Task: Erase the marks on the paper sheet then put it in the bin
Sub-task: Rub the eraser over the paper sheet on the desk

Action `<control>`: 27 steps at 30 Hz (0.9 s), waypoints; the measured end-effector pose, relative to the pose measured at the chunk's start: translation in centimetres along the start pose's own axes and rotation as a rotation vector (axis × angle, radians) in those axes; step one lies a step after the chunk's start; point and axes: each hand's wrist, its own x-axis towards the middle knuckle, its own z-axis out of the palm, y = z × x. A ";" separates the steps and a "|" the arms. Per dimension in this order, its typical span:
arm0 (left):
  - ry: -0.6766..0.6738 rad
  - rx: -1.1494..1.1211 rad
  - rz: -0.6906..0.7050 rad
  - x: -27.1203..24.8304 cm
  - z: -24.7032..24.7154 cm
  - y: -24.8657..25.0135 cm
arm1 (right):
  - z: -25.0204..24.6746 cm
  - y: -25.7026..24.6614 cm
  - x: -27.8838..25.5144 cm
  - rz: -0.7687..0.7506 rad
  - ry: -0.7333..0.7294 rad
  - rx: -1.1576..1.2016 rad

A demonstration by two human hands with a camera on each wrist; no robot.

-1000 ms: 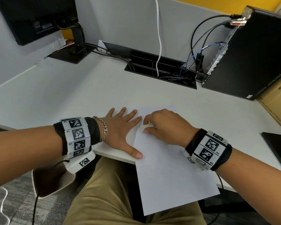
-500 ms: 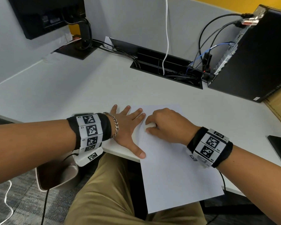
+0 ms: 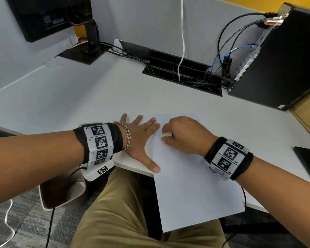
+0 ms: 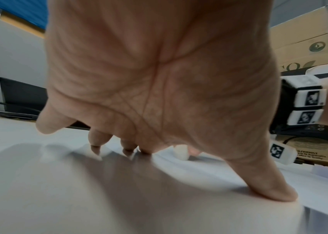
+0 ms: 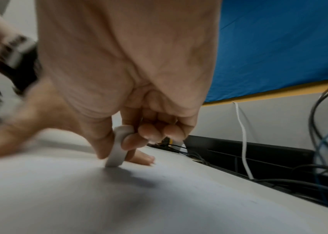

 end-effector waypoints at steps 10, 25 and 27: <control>-0.003 -0.007 -0.016 0.1 0.2 -0.1 | 0.3 -0.6 -1.1 -0.104 0.008 0.019; -0.011 0.001 -0.019 0.1 0.1 0.0 | 0.8 -1.8 -2.0 -0.124 0.022 -0.030; -0.011 0.000 -0.019 0.2 0.1 0.0 | 1.0 -2.5 -2.8 -0.172 -0.012 -0.024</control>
